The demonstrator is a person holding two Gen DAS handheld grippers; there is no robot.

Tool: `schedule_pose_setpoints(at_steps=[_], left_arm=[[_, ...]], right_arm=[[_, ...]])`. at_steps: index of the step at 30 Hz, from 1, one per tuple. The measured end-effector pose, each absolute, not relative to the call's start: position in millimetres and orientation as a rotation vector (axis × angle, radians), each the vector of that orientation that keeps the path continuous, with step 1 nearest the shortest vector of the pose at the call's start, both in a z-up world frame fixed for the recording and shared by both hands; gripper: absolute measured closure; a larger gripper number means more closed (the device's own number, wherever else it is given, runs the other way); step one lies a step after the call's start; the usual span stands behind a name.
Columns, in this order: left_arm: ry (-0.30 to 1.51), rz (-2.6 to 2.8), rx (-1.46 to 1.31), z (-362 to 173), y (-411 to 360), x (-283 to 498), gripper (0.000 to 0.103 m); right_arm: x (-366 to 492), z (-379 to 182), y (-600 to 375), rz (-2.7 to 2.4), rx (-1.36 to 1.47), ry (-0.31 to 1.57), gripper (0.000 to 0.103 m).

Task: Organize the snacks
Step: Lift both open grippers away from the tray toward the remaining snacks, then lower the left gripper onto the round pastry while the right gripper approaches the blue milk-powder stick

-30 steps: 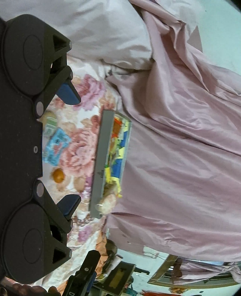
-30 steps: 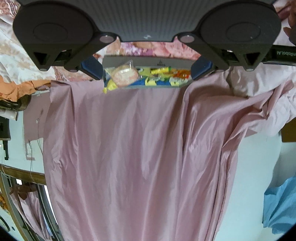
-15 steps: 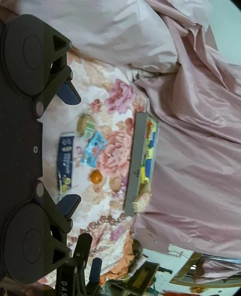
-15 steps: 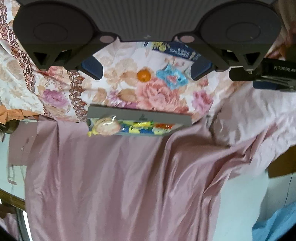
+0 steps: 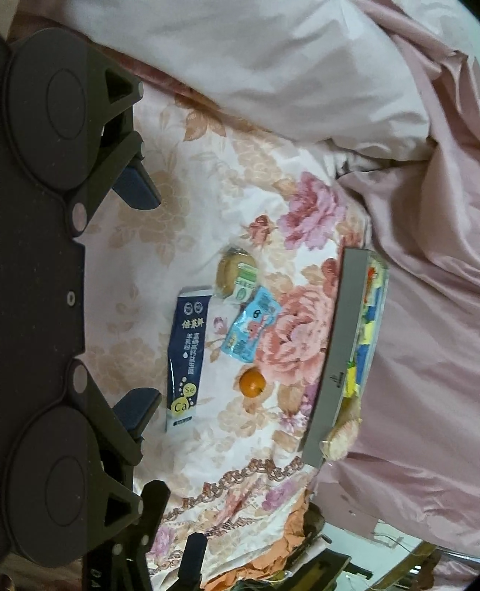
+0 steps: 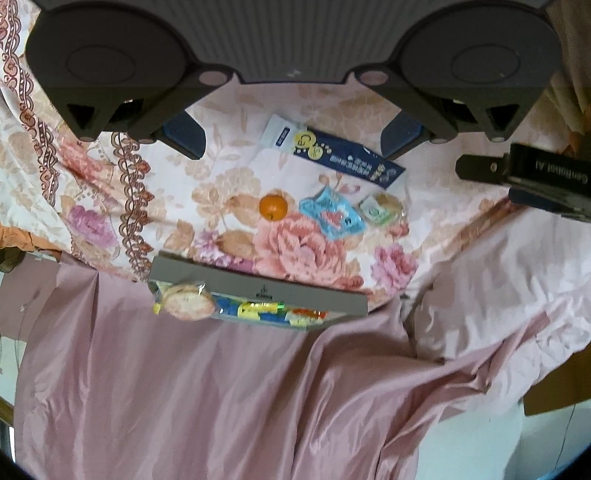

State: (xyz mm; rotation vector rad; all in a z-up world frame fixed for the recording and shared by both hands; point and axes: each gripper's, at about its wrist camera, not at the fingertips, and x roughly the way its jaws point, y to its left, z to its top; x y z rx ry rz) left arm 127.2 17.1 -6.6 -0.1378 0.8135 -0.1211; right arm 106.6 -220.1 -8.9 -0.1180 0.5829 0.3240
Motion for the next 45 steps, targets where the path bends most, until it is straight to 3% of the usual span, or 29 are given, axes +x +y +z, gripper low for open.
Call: schedule_pose_setpoints(at_steps=[13,33,45], left_arm=[[0.962,-0.204,-0.140,-28.2,37.8,182.5,0.001],[0.950,-0.114,-0.170,-42.2,60.0,223.7,0.001],[0.929,-0.138,-0.022,-56.8,41.2,254.4,0.001]], right_arm=[[123.3,-23.1,-206.0,0.361,-0.154,0.699,0.000],[173.9,-60.9,-176.4,0.516,-0.307,0.882,0.000],[192.1,-80.6,-164.5,0.609,-0.583,0.746,0.000]])
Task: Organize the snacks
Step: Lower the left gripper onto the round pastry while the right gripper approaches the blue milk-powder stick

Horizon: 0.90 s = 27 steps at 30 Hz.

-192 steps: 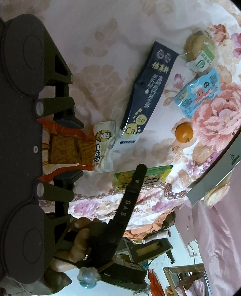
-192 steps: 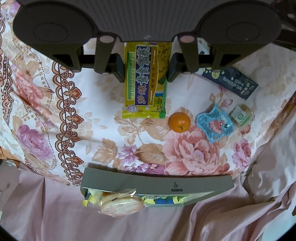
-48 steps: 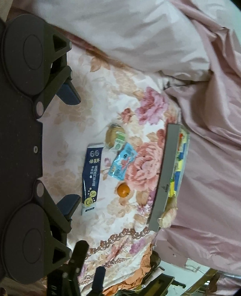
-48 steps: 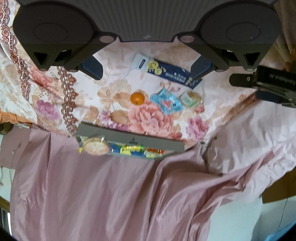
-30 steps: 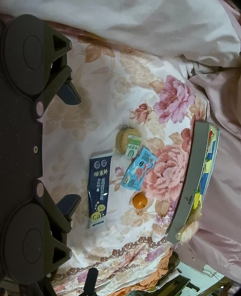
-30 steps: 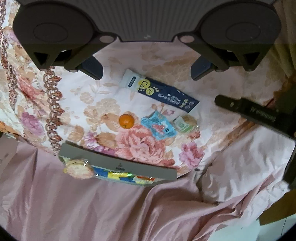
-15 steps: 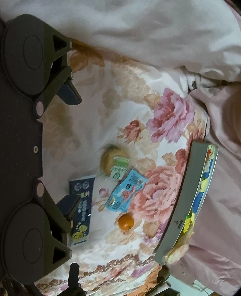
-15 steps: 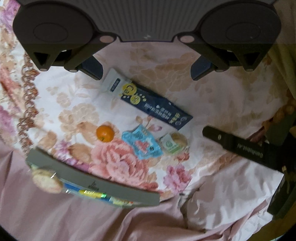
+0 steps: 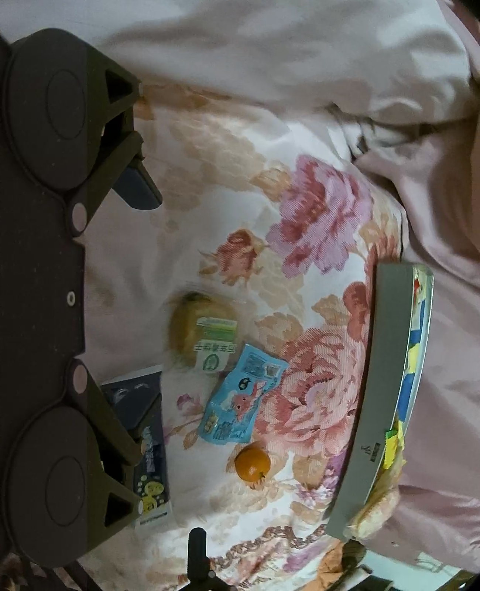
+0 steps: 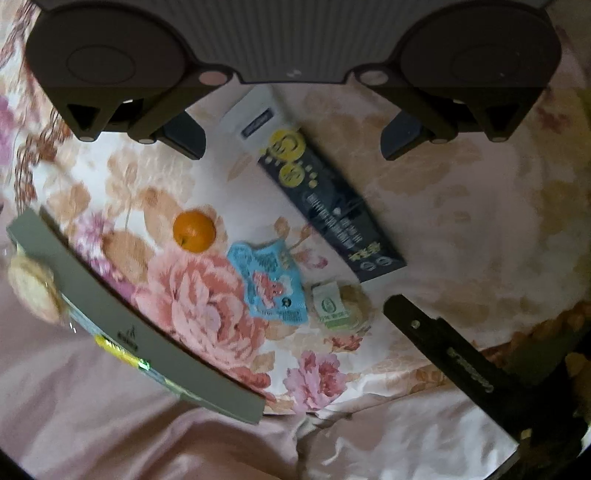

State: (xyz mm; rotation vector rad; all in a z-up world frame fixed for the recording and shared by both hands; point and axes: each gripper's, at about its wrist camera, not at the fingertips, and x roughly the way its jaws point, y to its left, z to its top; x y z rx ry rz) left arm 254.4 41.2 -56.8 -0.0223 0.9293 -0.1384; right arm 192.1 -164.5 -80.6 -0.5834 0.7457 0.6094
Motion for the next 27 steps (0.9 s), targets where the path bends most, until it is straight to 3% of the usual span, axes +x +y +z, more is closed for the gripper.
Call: schedule_pose_setpoints(at_steps=[16,25,27], left_arm=[[0.852,-0.247,0.201,-82.6,1.2,291.1,0.001],[0.869,-0.255,0.120,-77.9,13.7,303.6,0.025],[0.872,-0.251,0.124,-78.3,13.7,303.2,0.029]], right_arm=[[213.6,-96.1,-152.9,0.670,-0.591,0.697,0.003],[222.9,-99.9,-153.1,0.686,-0.523,0.754,0.007],[228.1,-99.3,-156.1,0.680,-0.487,0.786,0.012]])
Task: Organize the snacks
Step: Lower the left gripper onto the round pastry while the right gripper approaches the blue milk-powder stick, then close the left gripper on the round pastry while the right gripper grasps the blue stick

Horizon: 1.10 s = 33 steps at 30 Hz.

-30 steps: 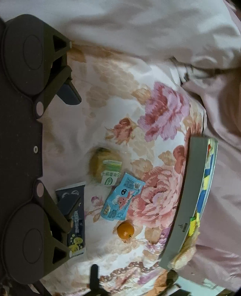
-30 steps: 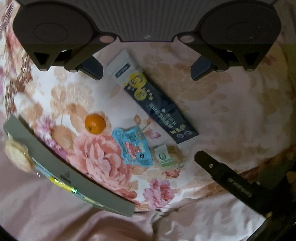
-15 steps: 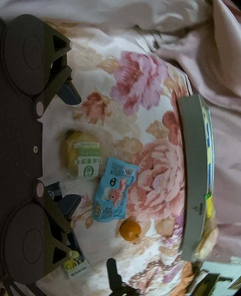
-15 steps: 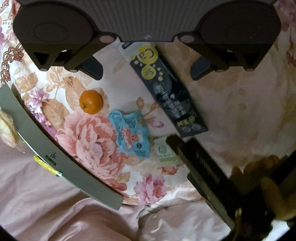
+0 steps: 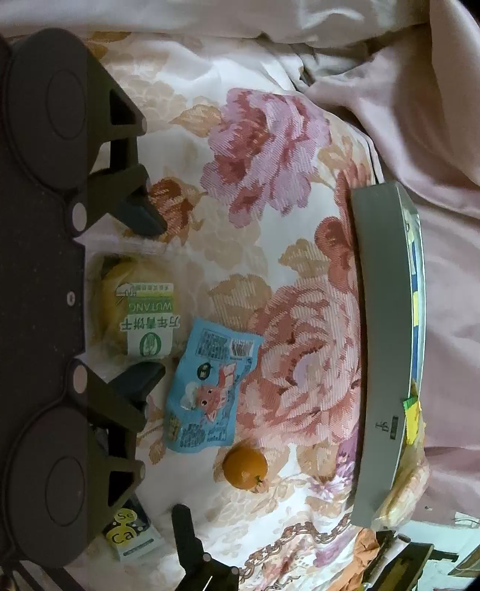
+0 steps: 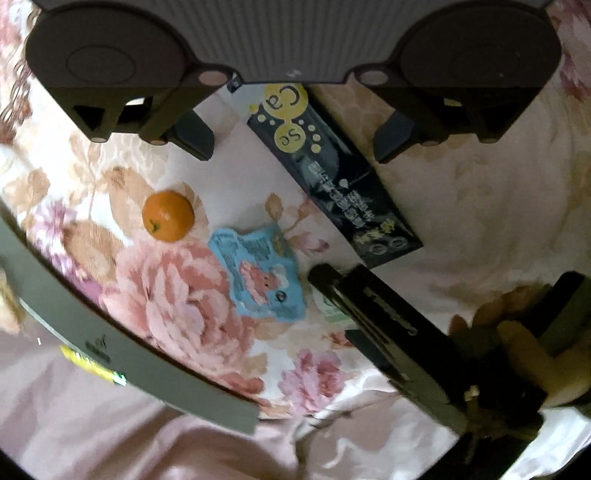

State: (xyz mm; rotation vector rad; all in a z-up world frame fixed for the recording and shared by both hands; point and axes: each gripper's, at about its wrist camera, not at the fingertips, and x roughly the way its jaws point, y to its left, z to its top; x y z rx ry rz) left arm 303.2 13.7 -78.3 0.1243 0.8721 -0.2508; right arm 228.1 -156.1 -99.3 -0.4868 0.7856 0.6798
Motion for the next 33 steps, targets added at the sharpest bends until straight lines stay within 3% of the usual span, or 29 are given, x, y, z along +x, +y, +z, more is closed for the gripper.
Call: schedule_pose_setpoints(at_steps=[4,11,33], left_arm=[[0.878,-0.248,0.144,-77.2,12.5,302.6,0.034],[0.897,-0.225,0.123,-75.3,16.8,300.4,0.037],[1.000,-0.253,-0.035,-64.5,6.1,239.0,0.038]], right_arm=[[229.7,-98.8,-158.0,0.677,-0.468,0.798,0.019],[227.1,-95.5,-163.3,0.626,-0.513,0.785,0.046],[209.0,-83.7,-192.0,0.464,-0.236,0.947,0.054]])
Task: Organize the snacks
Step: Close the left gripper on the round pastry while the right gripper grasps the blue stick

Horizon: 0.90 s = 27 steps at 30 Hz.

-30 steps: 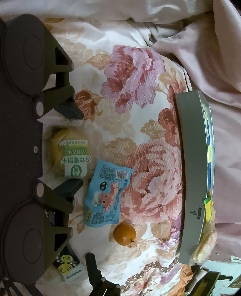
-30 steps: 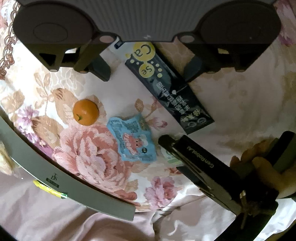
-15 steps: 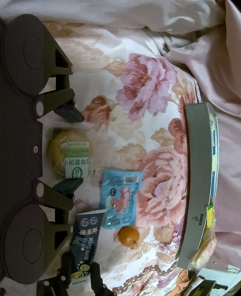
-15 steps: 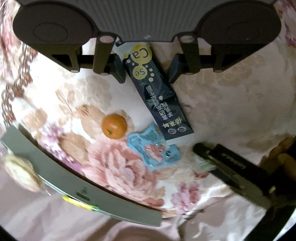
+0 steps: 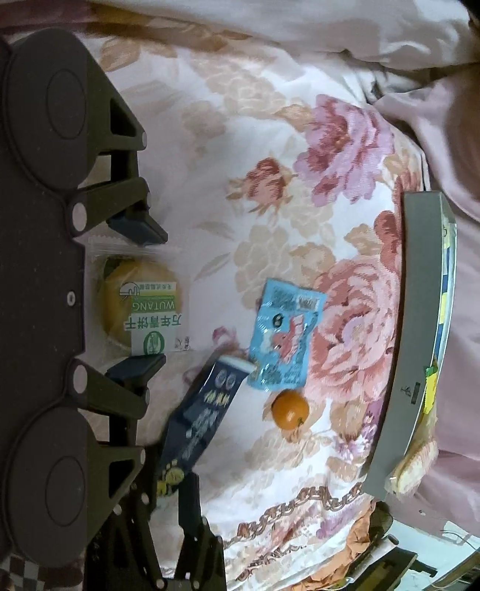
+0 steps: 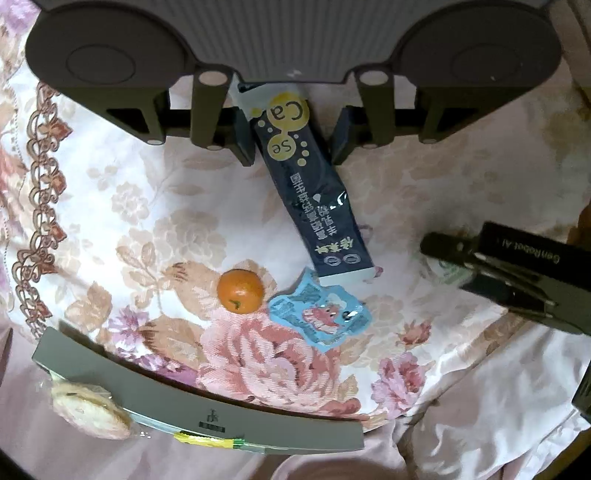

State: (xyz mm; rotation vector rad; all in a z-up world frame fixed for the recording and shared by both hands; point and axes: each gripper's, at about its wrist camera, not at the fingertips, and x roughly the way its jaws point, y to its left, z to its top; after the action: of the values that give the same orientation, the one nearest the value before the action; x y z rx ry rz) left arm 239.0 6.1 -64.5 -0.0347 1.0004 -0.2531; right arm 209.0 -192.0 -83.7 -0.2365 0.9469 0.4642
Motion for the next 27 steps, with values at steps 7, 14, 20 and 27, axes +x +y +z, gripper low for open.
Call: schedule_pose_setpoints(at_steps=[7,14,20,27], left_arm=[[1.004,-0.264,0.017,-68.6,-5.8,233.1,0.038],[1.003,-0.279,0.041,-70.3,-9.8,234.1,0.036],[0.984,-0.287,0.065,-69.1,-13.7,232.4,0.045],[0.971,-0.283,0.067,-68.7,-14.0,231.7,0.049]], right_arm=[[202.5,-88.6,-180.7,0.506,-0.295,0.927,0.046],[206.2,-93.3,-176.4,0.509,-0.319,0.912,0.043],[207.0,-94.9,-176.4,0.507,-0.314,0.907,0.051],[191.8,-95.0,-158.2,0.516,-0.480,0.820,0.063]])
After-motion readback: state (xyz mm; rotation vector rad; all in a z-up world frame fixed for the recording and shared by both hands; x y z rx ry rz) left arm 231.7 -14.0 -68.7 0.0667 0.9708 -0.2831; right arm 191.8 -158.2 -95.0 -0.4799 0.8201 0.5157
